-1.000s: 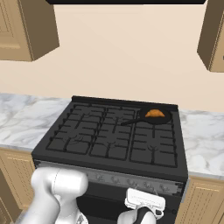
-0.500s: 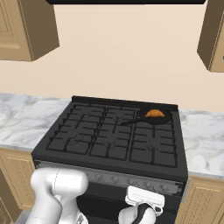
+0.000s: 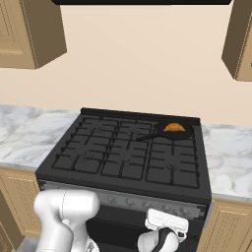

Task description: Pick the croissant and place it on the pan. Then turn on the stove to warm the croissant.

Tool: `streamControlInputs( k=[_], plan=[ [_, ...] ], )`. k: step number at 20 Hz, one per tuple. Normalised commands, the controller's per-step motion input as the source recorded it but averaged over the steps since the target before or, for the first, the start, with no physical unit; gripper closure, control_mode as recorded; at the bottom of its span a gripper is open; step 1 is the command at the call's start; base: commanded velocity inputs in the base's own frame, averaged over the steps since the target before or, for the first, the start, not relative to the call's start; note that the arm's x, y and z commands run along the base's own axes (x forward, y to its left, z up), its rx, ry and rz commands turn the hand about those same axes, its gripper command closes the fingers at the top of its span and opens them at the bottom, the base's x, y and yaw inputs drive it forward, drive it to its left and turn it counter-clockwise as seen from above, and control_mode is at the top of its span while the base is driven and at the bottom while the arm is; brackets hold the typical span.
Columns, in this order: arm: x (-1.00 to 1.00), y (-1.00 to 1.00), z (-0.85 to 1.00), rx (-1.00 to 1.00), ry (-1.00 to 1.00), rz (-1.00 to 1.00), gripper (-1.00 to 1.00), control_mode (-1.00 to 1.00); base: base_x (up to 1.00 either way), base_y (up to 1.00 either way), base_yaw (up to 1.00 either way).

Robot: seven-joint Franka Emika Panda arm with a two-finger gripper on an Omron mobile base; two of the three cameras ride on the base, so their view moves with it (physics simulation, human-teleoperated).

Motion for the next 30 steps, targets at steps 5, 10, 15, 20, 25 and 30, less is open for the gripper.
streamControlInputs(
  k=[5, 10, 15, 20, 25, 30],
  plan=[
    [0.06, -0.15, -0.23, 0.0, 0.0, 0.0, -1.0, -1.0, 0.0, 0.0, 0.0],
    [0.12, -0.01, -0.1, 0.0, 0.0, 0.0, 1.0, -1.0, 0.0, 0.0, 0.0],
    [0.14, 0.05, -0.02, 0.0, 0.0, -0.03, 1.0, -1.0, 0.0, 0.0, 0.0],
    [0.07, 0.22, -0.04, 0.0, 0.0, -0.06, 1.0, -1.0, 0.0, 0.0, 0.0],
    [0.0, 0.35, -0.06, 0.0, 0.0, -0.07, 1.0, -1.0, 0.0, 0.0, 0.0],
    [0.02, 0.05, 0.0, 0.0, 0.0, 0.0, 1.0, -1.0, 0.0, 0.0, 0.0]
  ],
)
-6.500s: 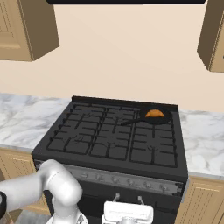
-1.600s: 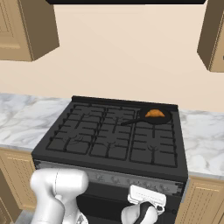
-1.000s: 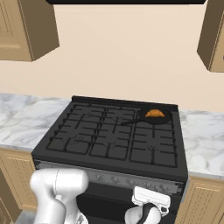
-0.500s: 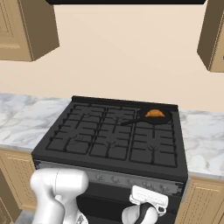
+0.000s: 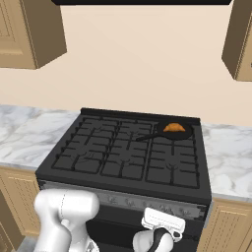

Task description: Pick the croissant and place it on the pan. Then turn on the stove to warm the croissant.

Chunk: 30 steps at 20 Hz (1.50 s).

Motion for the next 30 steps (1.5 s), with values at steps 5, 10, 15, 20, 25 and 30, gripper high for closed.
streamControlInputs(
  k=[5, 10, 15, 20, 25, 30],
  plan=[
    [0.0, 0.0, 0.0, 0.0, 0.0, 0.01, 1.0, -1.0, 0.0, 0.0, 0.0],
    [0.0, 0.0, 0.0, -0.03, 0.0, 0.08, 1.0, -1.0, 0.0, 0.0, 0.0],
    [0.0, 0.0, 0.0, -0.08, 0.0, 0.04, 1.0, -1.0, 0.0, 0.0, 0.0],
    [0.0, 0.0, 0.0, -0.11, -0.02, 0.02, 1.0, -1.0, 0.0, 0.0, 0.0],
    [0.0, -0.01, 0.0, -0.14, -0.04, 0.0, 1.0, -1.0, 0.0, 0.0, 0.0],
    [0.0, -0.01, 0.0, -0.17, -0.03, 0.01, 1.0, -1.0, 0.0, 0.0, 0.0]
  ],
)
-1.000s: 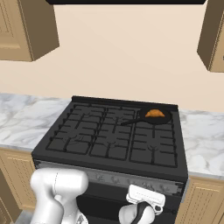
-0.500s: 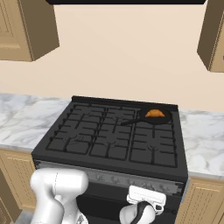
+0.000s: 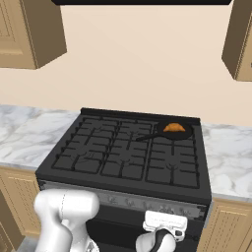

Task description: Pick the croissant and place it on the pan. Then turn on the stove to warm the croissant.

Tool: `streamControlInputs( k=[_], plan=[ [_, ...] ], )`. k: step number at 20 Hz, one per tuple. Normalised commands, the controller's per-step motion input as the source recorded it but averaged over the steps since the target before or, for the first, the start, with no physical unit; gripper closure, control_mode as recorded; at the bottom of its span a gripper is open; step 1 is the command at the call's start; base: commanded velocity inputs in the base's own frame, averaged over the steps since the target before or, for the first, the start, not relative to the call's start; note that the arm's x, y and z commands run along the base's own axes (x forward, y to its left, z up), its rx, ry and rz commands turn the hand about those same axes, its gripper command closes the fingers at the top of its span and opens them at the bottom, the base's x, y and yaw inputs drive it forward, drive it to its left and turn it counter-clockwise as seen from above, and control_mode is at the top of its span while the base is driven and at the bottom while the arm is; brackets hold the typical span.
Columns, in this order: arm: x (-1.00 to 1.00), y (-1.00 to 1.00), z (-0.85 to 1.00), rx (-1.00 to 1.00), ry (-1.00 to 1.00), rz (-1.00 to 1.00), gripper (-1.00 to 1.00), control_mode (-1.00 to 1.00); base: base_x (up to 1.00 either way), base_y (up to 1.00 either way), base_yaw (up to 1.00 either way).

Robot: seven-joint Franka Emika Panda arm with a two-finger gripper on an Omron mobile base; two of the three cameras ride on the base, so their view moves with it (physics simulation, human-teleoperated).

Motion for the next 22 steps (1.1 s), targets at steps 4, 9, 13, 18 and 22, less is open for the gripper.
streamControlInputs(
  k=[4, 9, 13, 18, 22],
  plan=[
    [0.04, 0.0, 0.01, -0.21, 0.0, 0.02, 1.0, -1.0, 0.0, 0.0, 0.0],
    [0.03, 0.0, 0.06, -0.24, 0.0, 0.03, 1.0, -1.0, 0.0, 0.0, 0.0],
    [0.0, 0.0, 0.1, -0.27, 0.0, 0.03, 1.0, -1.0, 0.0, 0.0, 0.0],
    [0.0, 0.0, 0.07, -0.27, 0.0, 0.03, 1.0, -1.0, 0.0, 0.0, 0.0],
    [0.0, 0.0, 0.09, -0.28, 0.0, 0.04, 1.0, -1.0, 0.0, 0.0, 0.0]
  ],
)
